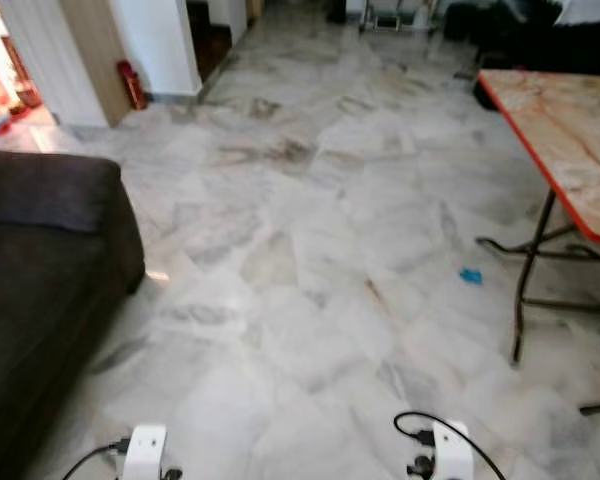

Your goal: Move the pillow to the sofa from floor

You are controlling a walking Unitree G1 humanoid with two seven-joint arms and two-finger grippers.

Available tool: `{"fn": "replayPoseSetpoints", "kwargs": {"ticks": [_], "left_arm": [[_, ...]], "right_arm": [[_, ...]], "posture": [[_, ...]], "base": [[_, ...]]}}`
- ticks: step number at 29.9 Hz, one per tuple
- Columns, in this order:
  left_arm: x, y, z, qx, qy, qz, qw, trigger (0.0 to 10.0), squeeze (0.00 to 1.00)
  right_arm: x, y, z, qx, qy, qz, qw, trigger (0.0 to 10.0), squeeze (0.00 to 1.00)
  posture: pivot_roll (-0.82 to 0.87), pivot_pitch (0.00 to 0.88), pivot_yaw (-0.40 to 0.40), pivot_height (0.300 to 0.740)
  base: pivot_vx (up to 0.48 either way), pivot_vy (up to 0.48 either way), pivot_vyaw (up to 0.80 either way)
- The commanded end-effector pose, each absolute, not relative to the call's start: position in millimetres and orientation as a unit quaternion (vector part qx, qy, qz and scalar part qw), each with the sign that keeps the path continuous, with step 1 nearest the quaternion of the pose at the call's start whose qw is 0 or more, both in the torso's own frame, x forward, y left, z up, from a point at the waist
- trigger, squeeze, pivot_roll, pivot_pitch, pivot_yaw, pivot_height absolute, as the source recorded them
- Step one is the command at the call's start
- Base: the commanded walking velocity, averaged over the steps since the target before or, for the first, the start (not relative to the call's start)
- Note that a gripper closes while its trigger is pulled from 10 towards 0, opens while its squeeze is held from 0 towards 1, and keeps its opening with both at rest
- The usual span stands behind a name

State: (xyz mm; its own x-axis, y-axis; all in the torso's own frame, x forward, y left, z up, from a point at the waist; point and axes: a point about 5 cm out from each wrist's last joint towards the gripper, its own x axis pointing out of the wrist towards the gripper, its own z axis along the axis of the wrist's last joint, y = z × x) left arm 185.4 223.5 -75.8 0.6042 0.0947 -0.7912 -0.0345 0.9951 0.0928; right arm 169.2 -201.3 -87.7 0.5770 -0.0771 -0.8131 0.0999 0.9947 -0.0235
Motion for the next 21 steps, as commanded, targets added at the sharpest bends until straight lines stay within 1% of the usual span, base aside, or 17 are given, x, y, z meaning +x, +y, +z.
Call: {"fn": "replayPoseSetpoints", "kwargs": {"ticks": [1, 6, 7, 9, 21], "left_arm": [[206, 156, -76, 0.025, 0.460, -0.029, 0.887, 10.0, 0.00], [211, 148, -74, 0.024, 0.456, -0.033, 0.889, 10.0, 0.00], [205, 159, -76, 0.025, 0.460, -0.028, 0.887, 10.0, 0.00], [202, 166, -78, 0.026, 0.463, -0.025, 0.885, 10.0, 0.00], [200, 169, -78, 0.032, 0.464, -0.026, 0.885, 10.0, 0.00]], "right_arm": [[214, -139, -71, 0.107, 0.426, -0.027, 0.898, 10.0, 0.00], [214, -140, -71, 0.106, 0.427, -0.026, 0.898, 10.0, 0.00], [214, -140, -71, 0.105, 0.427, -0.026, 0.898, 10.0, 0.00], [214, -140, -71, 0.105, 0.427, -0.025, 0.898, 10.0, 0.00], [216, -140, -71, 0.102, 0.426, -0.019, 0.899, 10.0, 0.00]], "posture": [[-0.02, 0.000, -0.045, 0.740], [-0.02, 0.000, -0.045, 0.740], [-0.02, 0.000, -0.046, 0.740], [-0.02, 0.000, -0.047, 0.740], [-0.02, 0.000, -0.047, 0.740]], "base": [[0.000, 0.000, 0.80], [0.000, 0.000, 0.80], [0.000, 0.000, 0.80], [0.000, 0.000, 0.80], [0.000, 0.000, 0.80]]}}
